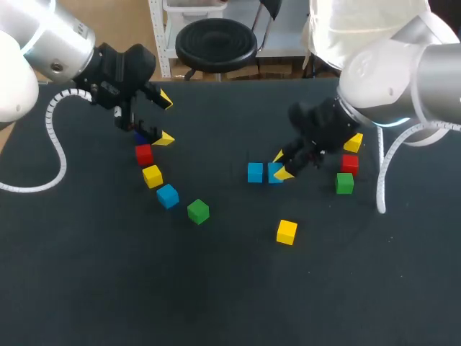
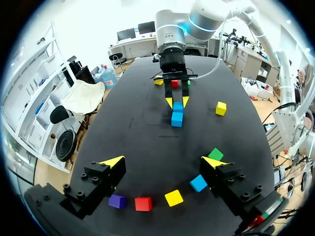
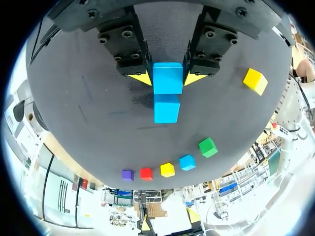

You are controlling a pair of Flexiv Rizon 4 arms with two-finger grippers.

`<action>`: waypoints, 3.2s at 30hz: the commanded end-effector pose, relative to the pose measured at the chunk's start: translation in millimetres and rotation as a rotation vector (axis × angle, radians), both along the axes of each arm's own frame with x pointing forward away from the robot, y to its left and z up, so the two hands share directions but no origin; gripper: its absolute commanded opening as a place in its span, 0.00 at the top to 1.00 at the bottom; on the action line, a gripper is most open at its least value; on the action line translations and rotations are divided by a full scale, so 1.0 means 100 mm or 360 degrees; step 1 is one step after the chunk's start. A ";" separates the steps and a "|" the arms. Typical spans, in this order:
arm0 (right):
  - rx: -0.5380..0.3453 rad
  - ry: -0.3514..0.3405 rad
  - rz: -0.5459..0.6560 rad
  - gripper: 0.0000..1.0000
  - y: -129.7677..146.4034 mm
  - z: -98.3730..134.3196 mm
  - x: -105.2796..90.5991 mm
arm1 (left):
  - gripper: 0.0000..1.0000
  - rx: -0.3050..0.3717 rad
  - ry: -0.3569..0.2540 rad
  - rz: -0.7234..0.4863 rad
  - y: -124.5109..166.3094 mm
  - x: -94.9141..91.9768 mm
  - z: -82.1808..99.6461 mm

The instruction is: Place the blue cubes, place green cubes on the blue cubes, place the yellow cubes on the green cubes, then place the red cubes on the yellow cubes, and place purple cube on the red cubes.

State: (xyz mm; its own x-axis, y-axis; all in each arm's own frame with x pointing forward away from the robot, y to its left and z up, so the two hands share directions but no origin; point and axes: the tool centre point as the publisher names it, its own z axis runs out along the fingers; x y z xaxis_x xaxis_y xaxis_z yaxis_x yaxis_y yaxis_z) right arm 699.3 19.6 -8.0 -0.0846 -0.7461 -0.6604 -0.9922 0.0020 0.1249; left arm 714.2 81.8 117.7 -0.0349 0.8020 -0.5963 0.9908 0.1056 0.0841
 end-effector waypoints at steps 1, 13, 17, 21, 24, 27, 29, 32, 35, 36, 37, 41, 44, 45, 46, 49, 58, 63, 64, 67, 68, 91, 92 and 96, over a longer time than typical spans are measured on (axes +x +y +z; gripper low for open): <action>0.0004 0.0000 0.0011 1.00 0.01 0.00 0.04 | 0.00 0.0003 0.0002 -0.0001 0.00 0.00 0.00; 0.0006 0.0024 0.0016 1.00 0.03 -0.05 0.02 | 0.00 0.0003 0.0002 -0.0001 0.00 0.00 0.00; 0.0009 0.0028 0.0009 1.00 0.01 -0.06 0.00 | 0.00 0.0003 0.0002 -0.0001 0.00 0.00 0.00; -0.0001 0.0013 0.0005 1.00 -0.01 -0.01 0.02 | 0.00 0.0003 0.0002 -0.0001 0.00 0.00 0.00; -0.0007 -0.0003 0.0004 1.00 -0.02 0.04 0.03 | 0.00 0.0003 0.0002 -0.0001 0.00 0.00 0.00; -0.0012 -0.0011 0.0010 1.00 -0.02 0.05 0.04 | 0.00 0.0003 0.0002 -0.0001 0.00 0.00 0.00; -0.0014 -0.0011 0.0014 1.00 -0.02 0.04 0.04 | 0.00 0.0003 0.0002 -0.0001 0.00 0.00 0.00; -0.0013 -0.0006 0.0015 1.00 -0.02 0.03 0.04 | 0.00 0.0003 0.0002 -0.0001 0.00 0.00 0.00; -0.0009 0.0000 0.0016 1.00 -0.02 0.00 0.04 | 0.00 0.0003 0.0002 -0.0001 0.00 0.00 0.00; -0.0005 0.0002 0.0017 1.00 -0.02 0.00 0.04 | 0.00 0.0003 0.0002 -0.0001 0.00 0.00 0.00; -0.0004 0.0003 0.0018 1.00 -0.02 -0.01 0.04 | 0.00 0.0003 0.0002 -0.0001 0.00 0.00 0.00; 0.0004 0.0005 0.0022 1.00 -0.02 -0.01 0.04 | 0.00 0.0003 0.0002 -0.0001 0.00 0.00 0.00; 0.0009 0.0001 0.0025 1.00 -0.01 0.00 0.04 | 0.00 0.0003 0.0002 -0.0001 0.00 0.00 0.00; 0.0010 0.0000 0.0025 1.00 -0.01 0.00 0.04 | 0.00 0.0003 0.0002 -0.0001 0.00 0.00 0.00; 0.0009 -0.0002 0.0025 1.00 -0.01 0.00 0.04 | 0.00 0.0003 0.0002 -0.0001 0.00 0.00 0.00; 0.0006 -0.0001 0.0026 1.00 -0.01 0.00 0.05 | 0.00 0.0003 0.0002 -0.0001 0.00 0.00 0.00; 0.0007 0.0008 0.0020 1.00 -0.01 -0.01 0.03 | 0.00 0.0003 0.0002 -0.0001 0.00 0.00 0.00; 0.0015 0.0006 0.0015 1.00 0.00 0.00 0.01 | 0.00 0.0003 0.0002 -0.0001 0.00 0.00 0.00; 0.0017 0.0005 0.0014 1.00 -0.01 0.00 0.01 | 0.00 0.0003 0.0002 -0.0001 0.00 0.00 0.00; 0.0021 0.0002 0.0007 1.00 -0.02 0.01 0.01 | 0.00 0.0003 0.0002 -0.0001 0.00 0.00 0.00; 0.0020 0.0002 0.0007 1.00 -0.02 0.01 0.01 | 0.00 0.0003 0.0002 -0.0001 0.00 0.00 0.00; 0.0010 0.0020 0.0028 1.00 0.01 -0.02 0.03 | 0.00 0.0003 0.0002 -0.0001 0.00 0.00 0.00; 0.0010 0.0021 0.0028 1.00 0.01 -0.02 0.03 | 0.00 0.0003 0.0002 -0.0001 0.00 0.00 0.00; 0.0013 0.0020 0.0027 1.00 0.00 -0.02 0.01 | 0.00 0.0003 0.0002 -0.0001 0.00 0.00 0.00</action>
State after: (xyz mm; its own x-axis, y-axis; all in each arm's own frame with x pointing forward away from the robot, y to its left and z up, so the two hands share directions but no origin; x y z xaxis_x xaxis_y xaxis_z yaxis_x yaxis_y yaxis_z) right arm 701.3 20.3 -9.6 -0.0808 -0.7433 -0.6641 -0.9903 -0.0158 0.1382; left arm 714.2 81.8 117.7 -0.0349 0.8020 -0.5963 0.9908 0.1056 0.0841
